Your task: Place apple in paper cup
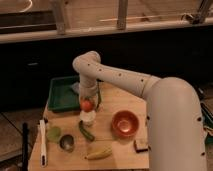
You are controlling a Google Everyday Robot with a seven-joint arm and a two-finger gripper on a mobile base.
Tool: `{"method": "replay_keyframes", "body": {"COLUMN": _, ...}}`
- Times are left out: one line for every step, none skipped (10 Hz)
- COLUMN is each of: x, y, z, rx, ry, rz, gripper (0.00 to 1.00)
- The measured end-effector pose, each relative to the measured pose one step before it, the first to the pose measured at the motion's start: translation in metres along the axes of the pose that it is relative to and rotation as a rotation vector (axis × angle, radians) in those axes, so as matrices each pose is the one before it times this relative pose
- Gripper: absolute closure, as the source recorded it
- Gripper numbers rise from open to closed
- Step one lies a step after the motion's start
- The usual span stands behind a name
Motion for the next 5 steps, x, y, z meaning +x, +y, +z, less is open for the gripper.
{"method": "replay_keyframes", "body": {"x": -0.00002, "y": -0.00009, "z": -0.00001, "rx": -0.00027, "ry": 0.00006, "rz": 0.00120, "gripper": 0.62}}
{"method": "replay_keyframes", "body": {"x": -0.00006, "y": 0.00004, "z": 0.00026, "rx": -0.00033, "ry": -0.00121, "rz": 0.00054, "gripper": 0.62}}
{"method": "replay_keyframes", "body": {"x": -0.00002, "y": 0.00011, "z": 0.00035, "rx": -0.00039, "ry": -0.00056, "rz": 0.00050, "gripper": 0.62}}
{"method": "replay_keyframes", "body": {"x": -0.00002, "y": -0.00006, "z": -0.00007, "rx": 0.00007, "ry": 0.00004, "rz": 0.00082, "gripper": 0.62}}
{"method": "replay_keyframes", "body": {"x": -0.00002, "y": 0.00002, "z": 0.00004, "rx": -0.00012, "ry": -0.00006, "rz": 0.00141, "gripper": 0.62}}
